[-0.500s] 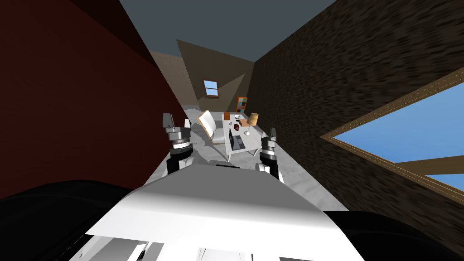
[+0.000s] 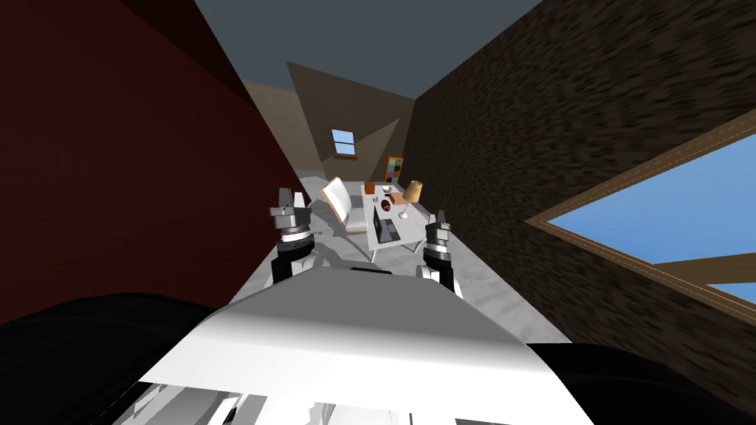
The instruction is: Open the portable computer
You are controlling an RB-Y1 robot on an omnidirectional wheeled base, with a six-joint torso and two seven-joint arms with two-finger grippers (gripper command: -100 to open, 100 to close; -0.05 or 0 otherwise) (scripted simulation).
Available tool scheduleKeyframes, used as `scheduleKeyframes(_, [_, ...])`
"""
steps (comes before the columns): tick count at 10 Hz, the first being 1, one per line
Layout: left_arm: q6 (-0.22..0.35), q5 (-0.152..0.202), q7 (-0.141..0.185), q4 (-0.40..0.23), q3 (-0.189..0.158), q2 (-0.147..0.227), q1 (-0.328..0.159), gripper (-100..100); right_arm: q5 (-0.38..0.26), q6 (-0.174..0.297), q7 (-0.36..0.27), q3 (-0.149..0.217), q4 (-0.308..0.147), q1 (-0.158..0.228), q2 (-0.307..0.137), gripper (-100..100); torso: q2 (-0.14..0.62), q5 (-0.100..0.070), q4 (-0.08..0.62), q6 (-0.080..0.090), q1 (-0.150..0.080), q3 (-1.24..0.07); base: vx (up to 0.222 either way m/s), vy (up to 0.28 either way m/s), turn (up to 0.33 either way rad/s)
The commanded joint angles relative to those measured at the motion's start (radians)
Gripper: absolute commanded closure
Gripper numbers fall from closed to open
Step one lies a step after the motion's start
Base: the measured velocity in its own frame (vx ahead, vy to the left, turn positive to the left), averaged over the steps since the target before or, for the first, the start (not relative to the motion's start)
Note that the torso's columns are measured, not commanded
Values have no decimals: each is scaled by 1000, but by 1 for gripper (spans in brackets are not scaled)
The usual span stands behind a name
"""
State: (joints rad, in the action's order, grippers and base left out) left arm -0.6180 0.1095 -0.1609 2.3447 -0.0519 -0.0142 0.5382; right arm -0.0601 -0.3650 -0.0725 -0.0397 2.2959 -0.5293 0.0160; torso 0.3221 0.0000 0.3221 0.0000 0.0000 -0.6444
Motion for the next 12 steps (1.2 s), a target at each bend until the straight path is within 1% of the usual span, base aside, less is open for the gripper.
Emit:
scheduleKeyframes(1, [0, 0, 0, 0, 0, 0, 0, 0, 0, 0, 0, 0, 0, 0, 0, 0, 74, 0, 74, 0, 0, -147, 0, 0, 0])
scheduleKeyframes(4, [0, 0, 0, 0, 0, 0, 0, 0, 0, 0, 0, 0, 0, 0, 0, 0, 296, 0, 295, 0, 0, -590, 0, 0, 0])
scheduleKeyframes(5, [0, 0, 0, 0, 0, 0, 0, 0, -8, 1, -9, 1, -4, 2, -40, -100, 369, 0, 369, 0, 0, -738, 6, 9, -1])
scheduleKeyframes(6, [0, 0, 0, 0, 0, 0, 0, 0, -17, 1, -18, 2, -8, 4, -67, -100, 403, 0, 402, 0, 0, -807, 0, 18, -3])
scheduleKeyframes(7, [0, 0, 0, 0, 0, 0, 0, 0, -29, 2, -30, 3, -14, 6, -94, -100, 413, 0, 412, 0, 1, -826, -5, 24, -5])
scheduleKeyframes(9, [0, 0, 0, 0, 0, 0, 0, 0, -60, 4, -62, 6, -27, 13, -140, -100, 415, 0, 415, 0, 1, -832, 5, 35, -6])
scheduleKeyframes(12, [0, 0, 0, 0, 0, 0, 0, 0, -124, 8, -128, 13, -53, 25, -189, -100, 416, 0, 416, 0, 1, -831, 0, 47, -11])
